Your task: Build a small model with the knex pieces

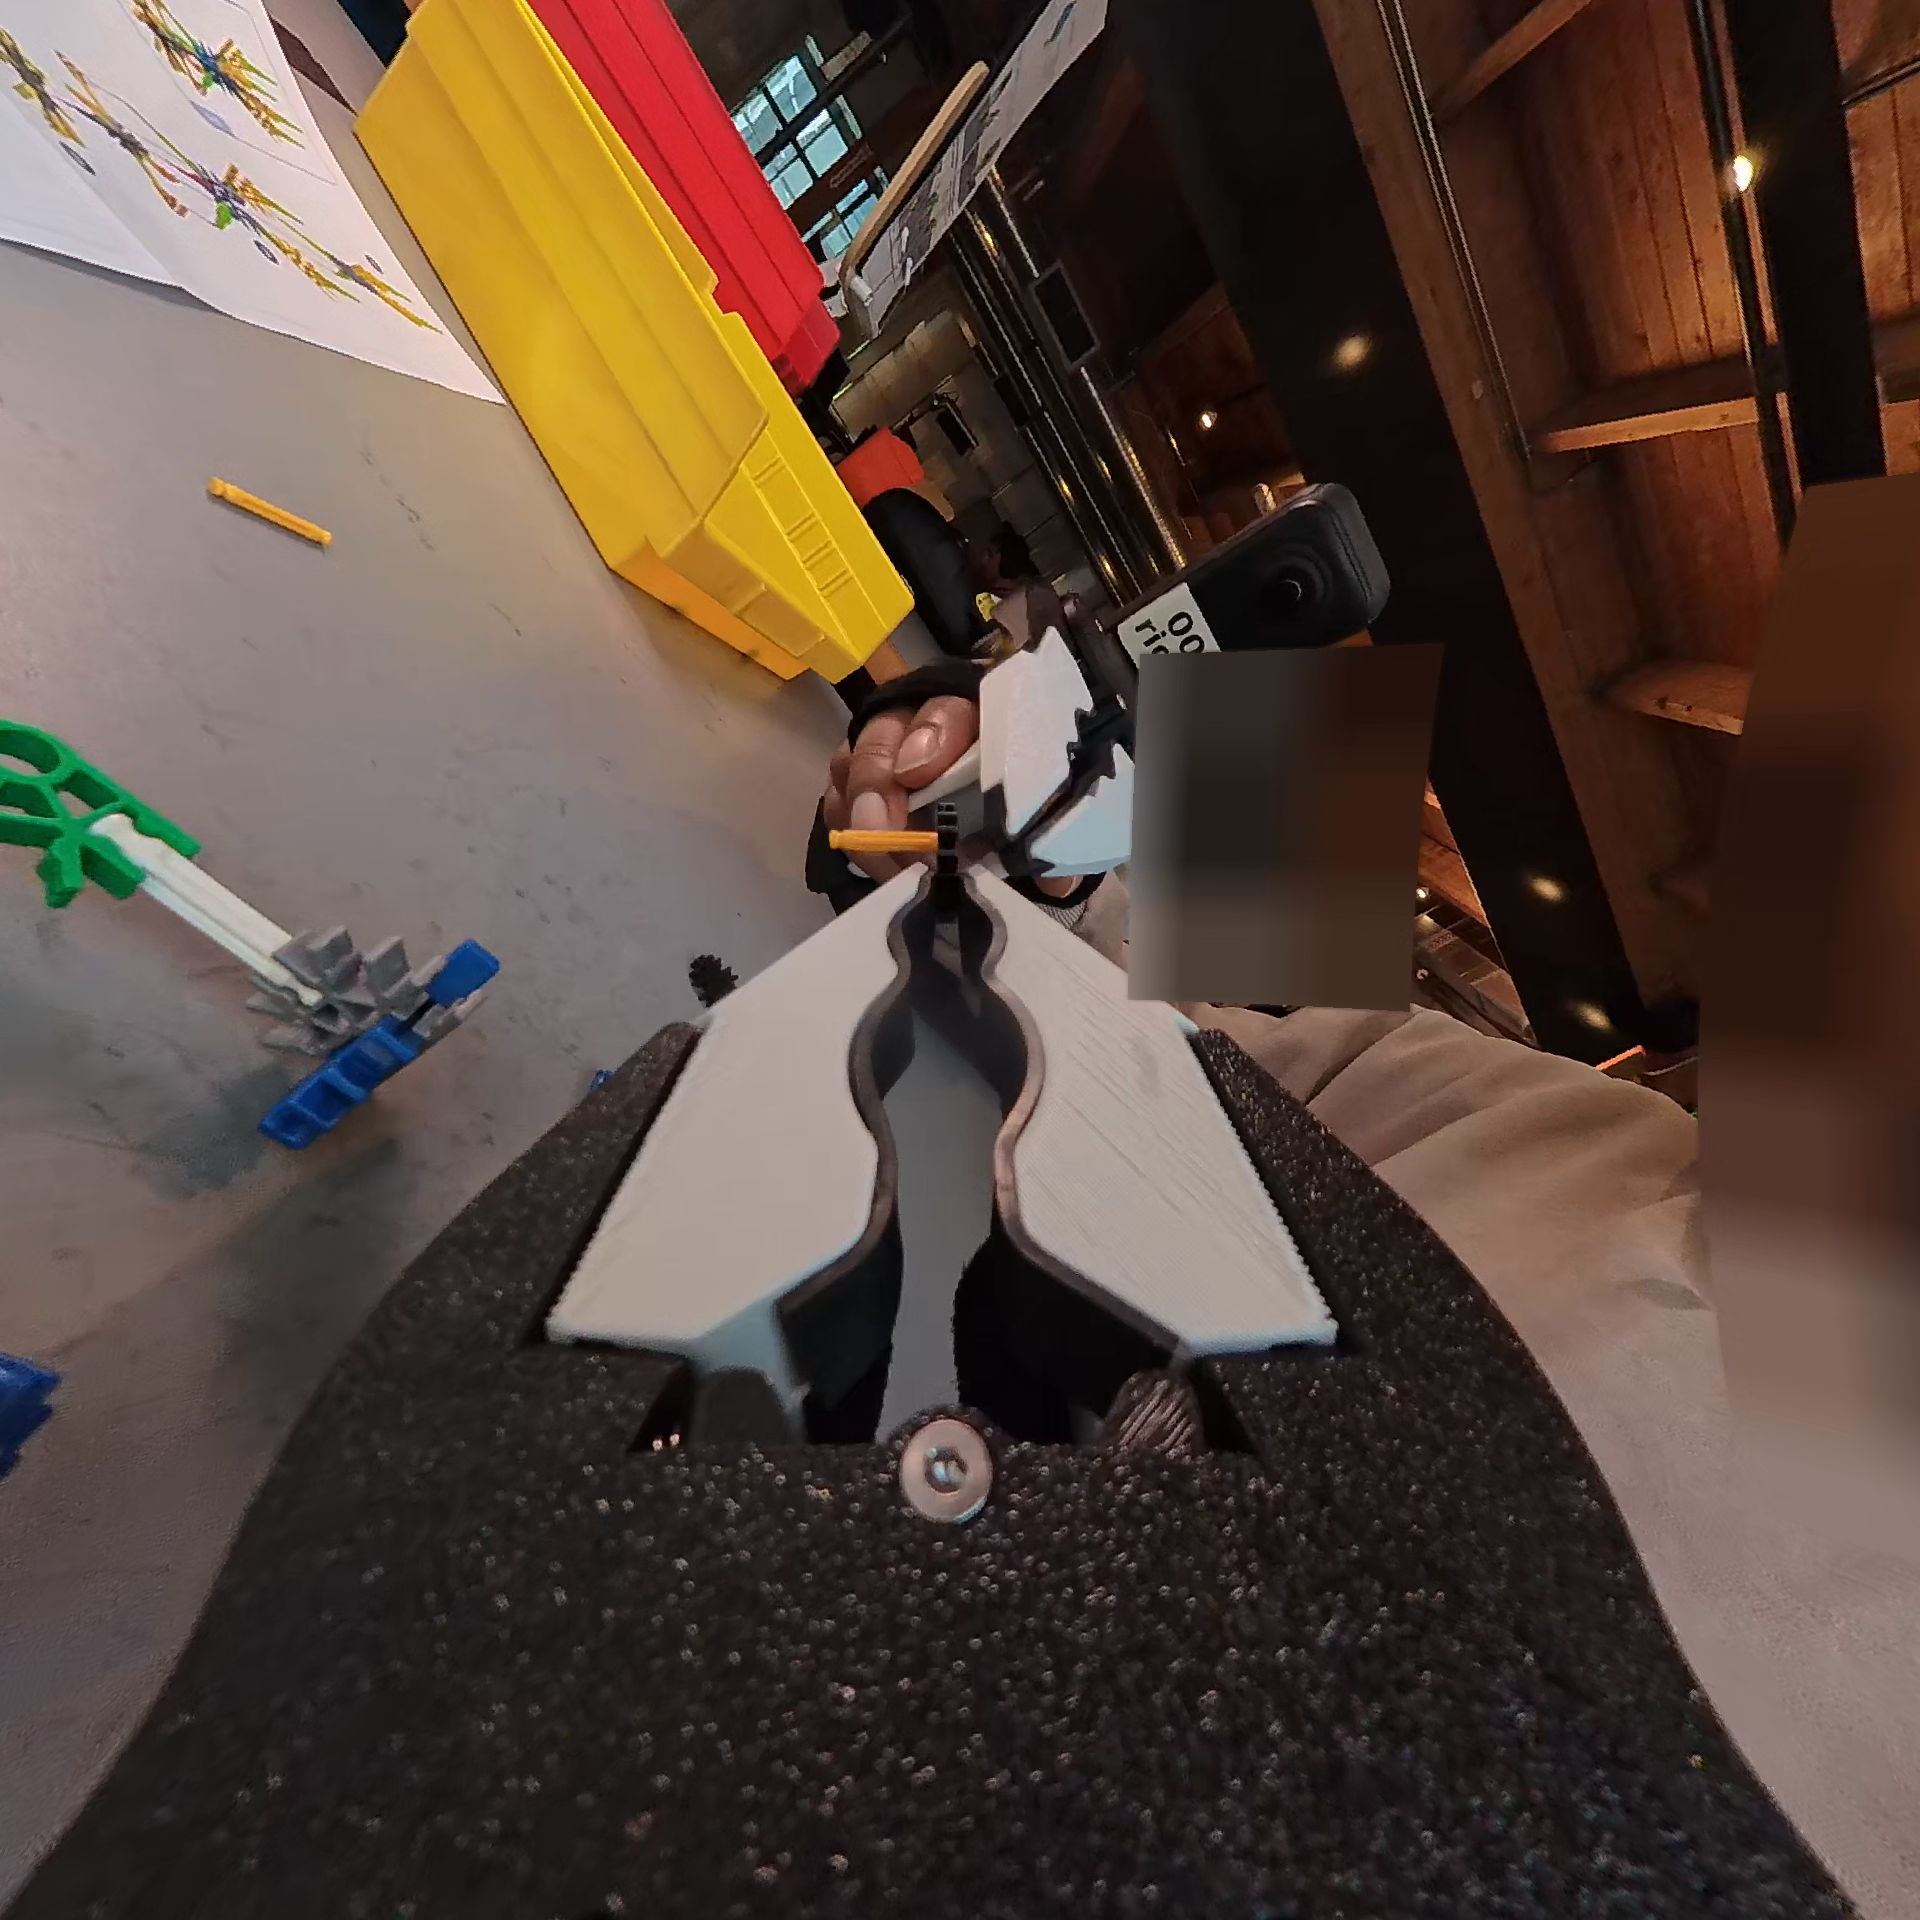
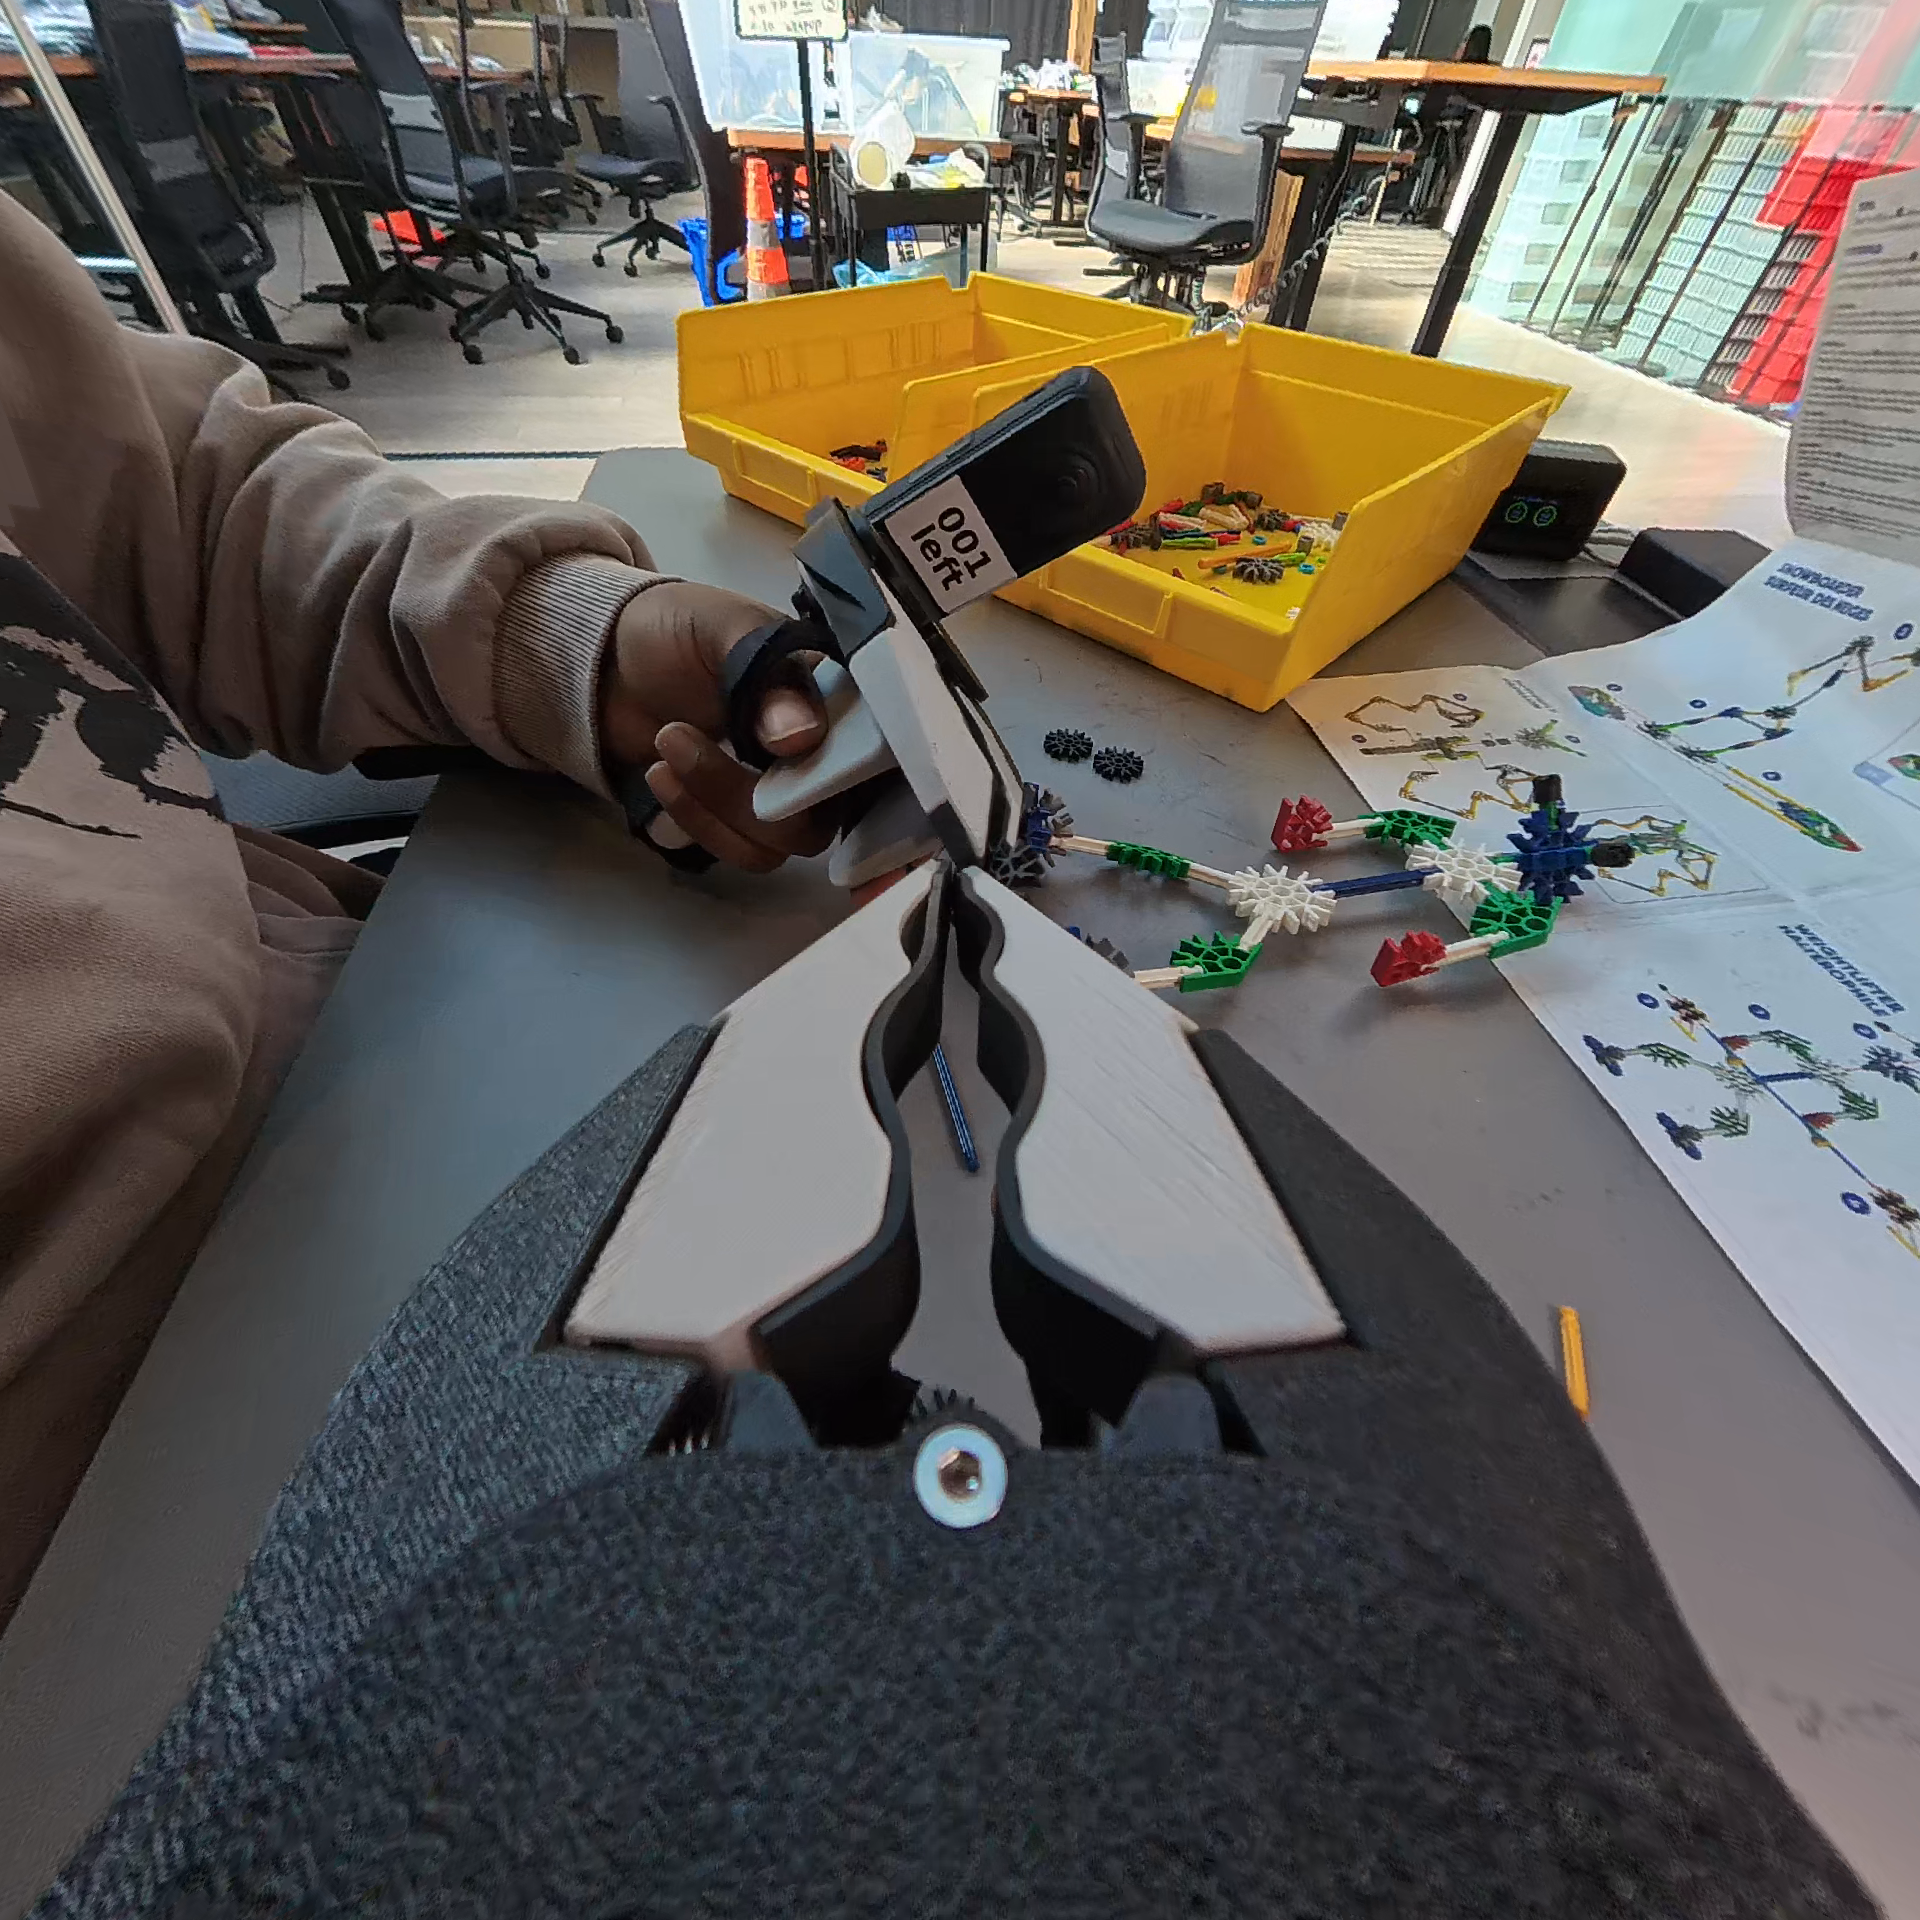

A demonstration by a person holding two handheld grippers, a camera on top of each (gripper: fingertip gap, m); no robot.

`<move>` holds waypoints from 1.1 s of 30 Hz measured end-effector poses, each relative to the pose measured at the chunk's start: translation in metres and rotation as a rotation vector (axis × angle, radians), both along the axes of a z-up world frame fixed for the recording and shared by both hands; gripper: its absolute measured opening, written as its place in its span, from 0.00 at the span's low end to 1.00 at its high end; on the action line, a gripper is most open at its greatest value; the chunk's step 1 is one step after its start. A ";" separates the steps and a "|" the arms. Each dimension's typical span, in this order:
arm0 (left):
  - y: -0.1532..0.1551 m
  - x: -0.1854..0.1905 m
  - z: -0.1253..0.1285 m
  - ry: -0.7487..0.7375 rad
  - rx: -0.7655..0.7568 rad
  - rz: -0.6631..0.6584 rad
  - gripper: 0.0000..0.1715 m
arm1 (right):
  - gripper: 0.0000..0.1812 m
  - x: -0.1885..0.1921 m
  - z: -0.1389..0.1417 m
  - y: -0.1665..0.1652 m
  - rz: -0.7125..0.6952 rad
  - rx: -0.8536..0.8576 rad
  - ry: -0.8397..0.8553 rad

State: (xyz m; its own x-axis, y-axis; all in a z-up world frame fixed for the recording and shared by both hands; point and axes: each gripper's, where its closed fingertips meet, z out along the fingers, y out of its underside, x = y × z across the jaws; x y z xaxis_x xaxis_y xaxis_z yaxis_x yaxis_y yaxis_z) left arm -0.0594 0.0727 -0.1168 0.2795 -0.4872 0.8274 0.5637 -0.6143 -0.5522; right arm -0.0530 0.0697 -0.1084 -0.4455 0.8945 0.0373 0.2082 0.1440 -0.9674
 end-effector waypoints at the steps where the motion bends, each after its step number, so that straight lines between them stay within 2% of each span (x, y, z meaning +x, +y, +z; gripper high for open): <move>1: 0.000 0.000 0.000 -0.004 -0.001 0.001 0.01 | 0.00 0.000 0.000 -0.003 0.010 0.012 0.004; 11: 0.001 0.000 0.001 -0.053 -0.018 -0.006 0.01 | 0.00 -0.006 -0.013 -0.010 -0.017 0.152 -0.005; 14: 0.001 -0.001 0.002 -0.074 -0.025 -0.005 0.01 | 0.00 -0.005 -0.012 -0.011 -0.013 0.152 0.005; 20: 0.000 0.001 0.002 -0.066 -0.019 -0.012 0.01 | 0.00 -0.003 0.008 -0.014 -0.014 0.116 0.092; 25: -0.001 0.004 0.002 -0.045 -0.012 -0.022 0.01 | 0.00 -0.004 0.004 -0.012 -0.023 0.135 0.076; 33: -0.002 0.004 0.004 -0.040 0.000 -0.022 0.01 | 0.01 -0.002 0.005 0.008 -0.070 0.070 0.047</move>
State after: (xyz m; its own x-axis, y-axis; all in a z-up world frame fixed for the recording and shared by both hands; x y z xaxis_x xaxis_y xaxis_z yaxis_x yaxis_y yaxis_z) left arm -0.0552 0.0704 -0.1130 0.2354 -0.4932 0.8375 0.5713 -0.6269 -0.5298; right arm -0.0554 0.0776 -0.1032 -0.3786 0.9177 0.1206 0.1742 0.1986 -0.9645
